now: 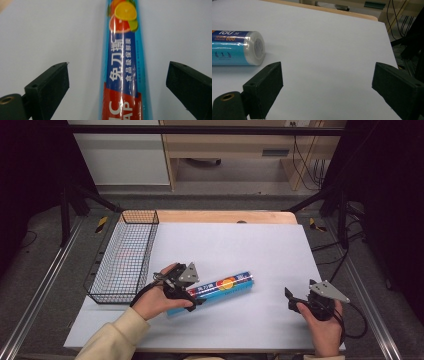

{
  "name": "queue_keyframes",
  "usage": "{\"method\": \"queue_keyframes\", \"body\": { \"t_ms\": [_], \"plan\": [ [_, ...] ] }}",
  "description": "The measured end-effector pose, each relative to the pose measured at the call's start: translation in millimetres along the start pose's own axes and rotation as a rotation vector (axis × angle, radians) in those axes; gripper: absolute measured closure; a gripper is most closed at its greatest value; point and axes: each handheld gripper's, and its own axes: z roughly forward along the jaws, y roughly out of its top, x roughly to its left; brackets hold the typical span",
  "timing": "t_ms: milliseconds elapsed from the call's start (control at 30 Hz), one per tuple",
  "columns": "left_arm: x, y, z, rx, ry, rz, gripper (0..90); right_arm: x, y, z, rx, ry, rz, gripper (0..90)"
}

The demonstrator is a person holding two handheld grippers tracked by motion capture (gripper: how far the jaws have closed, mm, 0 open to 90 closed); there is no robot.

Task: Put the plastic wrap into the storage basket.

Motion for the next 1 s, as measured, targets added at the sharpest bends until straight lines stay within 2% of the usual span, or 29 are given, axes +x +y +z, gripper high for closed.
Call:
{"method": "queue_keyframes", "body": {
  "t_ms": [33,133,200,367,400,500,533,833,933,967,1000],
  "plan": [
    [0.0,0.0,0.0,0.000,0.000,0.000,5.0,0.0,0.0,0.0,0.000,0.000,0.000,10.1],
    [1.3,-5.3,12.8,0.067,-0.018,0.026,6.0,0.5,0.1,0.1,0.002,0.007,0.004,10.0],
    [3.6,-8.1,19.1,0.105,-0.038,0.029,7.8,1.1,0.1,0.8,0.007,0.010,0.005,9.8],
    [5.1,-7.7,24.3,0.115,-0.063,0.021,10.8,1.7,0.0,1.6,0.014,0.012,0.000,9.8],
    [5.5,-6.4,25.9,0.133,-0.071,0.028,11.8,2.0,0.0,1.6,0.014,0.012,-0.001,9.8],
    [5.8,-5.2,27.5,0.143,-0.081,0.032,13.7,2.3,-0.2,2.0,0.018,0.017,0.002,9.8],
    [6.6,-4.1,28.1,0.160,-0.090,0.044,14.9,2.4,-0.2,2.1,0.019,0.018,0.001,9.8],
    [5.5,0.3,38.2,0.228,-0.125,0.041,22.0,3.6,-0.1,2.7,0.025,0.029,-0.005,9.9],
    [3.9,2.8,42.4,0.265,-0.142,0.049,23.6,4.1,0.0,2.8,0.025,0.032,-0.005,10.0],
    [3.9,2.8,42.4,0.265,-0.142,0.049,26.4,4.1,0.0,2.8,0.025,0.032,-0.005,10.0],
    [2.1,3.7,42.7,0.272,-0.160,0.047,29.1,4.1,-0.1,2.7,0.025,0.033,-0.005,10.0]
  ]
}}
